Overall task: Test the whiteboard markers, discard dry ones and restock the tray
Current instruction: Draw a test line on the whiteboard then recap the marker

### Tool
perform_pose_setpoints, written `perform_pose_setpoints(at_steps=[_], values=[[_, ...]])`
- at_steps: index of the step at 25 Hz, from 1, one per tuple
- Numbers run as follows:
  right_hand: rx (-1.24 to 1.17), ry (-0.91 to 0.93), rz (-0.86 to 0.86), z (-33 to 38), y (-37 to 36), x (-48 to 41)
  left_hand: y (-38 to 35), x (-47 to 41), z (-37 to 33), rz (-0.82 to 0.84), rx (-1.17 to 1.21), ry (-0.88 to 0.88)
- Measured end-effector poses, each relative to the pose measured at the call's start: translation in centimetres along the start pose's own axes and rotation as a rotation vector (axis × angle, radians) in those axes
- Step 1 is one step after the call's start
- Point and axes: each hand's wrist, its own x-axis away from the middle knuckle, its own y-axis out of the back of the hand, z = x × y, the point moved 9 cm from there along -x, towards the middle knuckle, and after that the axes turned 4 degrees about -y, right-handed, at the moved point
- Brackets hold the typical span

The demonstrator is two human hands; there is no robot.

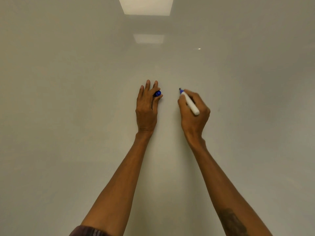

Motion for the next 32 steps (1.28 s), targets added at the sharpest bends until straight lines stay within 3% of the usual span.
perform_pose_setpoints(at_steps=[4,9,12,15,20,25,28,32], values=[[0.050,0.089,-0.062,1.5,-0.5,-4.5,0.1,0.0,-0.5,-0.014,-0.012,-0.040],[0.159,0.179,0.039,0.5,-1.0,-3.0,0.0,0.1,-0.5,0.003,-0.019,-0.031],[0.199,0.115,0.002,-1.3,0.4,0.5,-0.1,0.1,-0.2,0.021,-0.016,-0.018],[0.181,0.067,0.087,-2.4,0.4,3.5,-0.1,0.1,-0.2,0.029,-0.013,-0.013],[-0.306,-0.361,0.307,-4.4,-0.5,5.1,-0.3,0.0,0.4,0.126,0.083,0.113],[-0.658,-0.701,0.322,-4.6,-2.2,8.0,1.2,1.3,-0.1,0.153,0.282,0.323],[-0.828,-0.762,0.322,-3.7,-2.7,9.2,3.3,2.5,-0.4,0.087,0.408,0.497],[-0.875,-0.794,0.336,-2.6,-3.3,10.7,5.3,5.2,0.6,-0.086,0.595,0.784]])
